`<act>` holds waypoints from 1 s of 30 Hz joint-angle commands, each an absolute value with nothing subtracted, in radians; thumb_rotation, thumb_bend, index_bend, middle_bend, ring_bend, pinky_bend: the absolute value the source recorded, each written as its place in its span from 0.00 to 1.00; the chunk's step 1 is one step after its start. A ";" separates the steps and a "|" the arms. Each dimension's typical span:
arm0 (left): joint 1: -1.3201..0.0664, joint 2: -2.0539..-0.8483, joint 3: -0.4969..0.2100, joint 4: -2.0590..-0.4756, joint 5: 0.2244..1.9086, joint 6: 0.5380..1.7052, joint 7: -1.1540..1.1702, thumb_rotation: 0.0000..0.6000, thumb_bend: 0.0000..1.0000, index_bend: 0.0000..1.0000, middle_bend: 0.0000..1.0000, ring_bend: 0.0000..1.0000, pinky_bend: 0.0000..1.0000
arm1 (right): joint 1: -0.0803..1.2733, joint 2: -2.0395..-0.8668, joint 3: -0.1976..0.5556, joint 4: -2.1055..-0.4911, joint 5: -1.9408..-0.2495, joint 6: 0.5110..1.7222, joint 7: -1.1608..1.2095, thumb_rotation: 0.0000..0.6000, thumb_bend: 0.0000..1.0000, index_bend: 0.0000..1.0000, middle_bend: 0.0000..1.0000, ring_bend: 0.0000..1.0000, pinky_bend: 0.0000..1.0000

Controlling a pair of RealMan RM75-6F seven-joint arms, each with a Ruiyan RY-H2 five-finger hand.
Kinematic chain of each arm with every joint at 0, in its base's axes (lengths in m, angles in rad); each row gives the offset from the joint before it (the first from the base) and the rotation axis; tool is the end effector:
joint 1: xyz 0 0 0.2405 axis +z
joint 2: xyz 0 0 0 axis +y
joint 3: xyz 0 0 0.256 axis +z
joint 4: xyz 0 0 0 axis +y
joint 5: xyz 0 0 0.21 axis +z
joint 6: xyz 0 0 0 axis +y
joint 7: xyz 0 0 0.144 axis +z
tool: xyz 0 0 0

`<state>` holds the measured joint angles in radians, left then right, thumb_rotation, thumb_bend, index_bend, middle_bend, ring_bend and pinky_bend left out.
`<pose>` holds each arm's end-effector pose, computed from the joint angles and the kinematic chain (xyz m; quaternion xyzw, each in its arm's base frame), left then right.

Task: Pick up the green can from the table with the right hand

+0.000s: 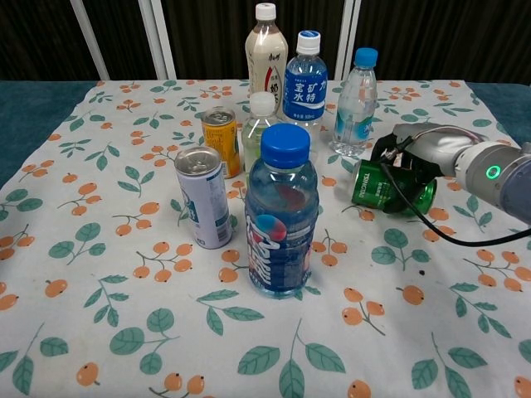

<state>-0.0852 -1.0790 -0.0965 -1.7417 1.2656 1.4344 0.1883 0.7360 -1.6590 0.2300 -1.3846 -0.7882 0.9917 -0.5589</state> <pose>-0.3174 0.1856 0.1696 -0.5491 -0.4190 -0.3151 0.6509 -0.1775 -0.3555 -0.0347 0.6882 -0.4437 0.2950 0.4925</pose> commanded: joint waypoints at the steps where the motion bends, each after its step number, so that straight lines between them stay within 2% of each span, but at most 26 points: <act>1: -0.085 -1.079 -0.097 -1.742 1.265 1.435 0.188 1.00 0.46 0.15 0.00 0.04 0.00 | 0.739 -1.646 0.232 -1.401 -0.776 0.984 -0.560 1.00 0.31 0.45 0.52 0.52 0.40; 7: -0.085 -1.075 -0.095 -1.748 1.261 1.428 0.181 1.00 0.46 0.15 0.00 0.04 0.00 | 0.721 -1.586 0.262 -1.477 -0.772 0.963 -0.480 1.00 0.32 0.47 0.53 0.53 0.41; 15: -0.085 -1.072 -0.093 -1.750 1.261 1.429 0.182 1.00 0.46 0.16 0.00 0.04 0.00 | 0.642 -1.406 0.375 -1.587 -0.736 0.794 -0.138 1.00 0.32 0.48 0.53 0.53 0.41; 22: -0.084 -1.075 -0.093 -1.751 1.262 1.434 0.186 1.00 0.46 0.16 0.00 0.04 0.00 | 0.552 -1.247 0.454 -1.628 -0.817 0.667 0.136 1.00 0.32 0.48 0.53 0.53 0.41; 30: -0.081 -1.081 -0.087 -1.758 1.271 1.444 0.201 1.00 0.46 0.16 0.00 0.04 0.00 | 0.408 -1.090 0.596 -1.658 -0.998 0.506 0.575 1.00 0.32 0.48 0.53 0.53 0.41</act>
<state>-0.0818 -1.0808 -0.0881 -1.7575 1.2708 1.4430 0.2007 0.4881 -1.1731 0.5135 -1.6387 -0.9026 0.6032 0.3899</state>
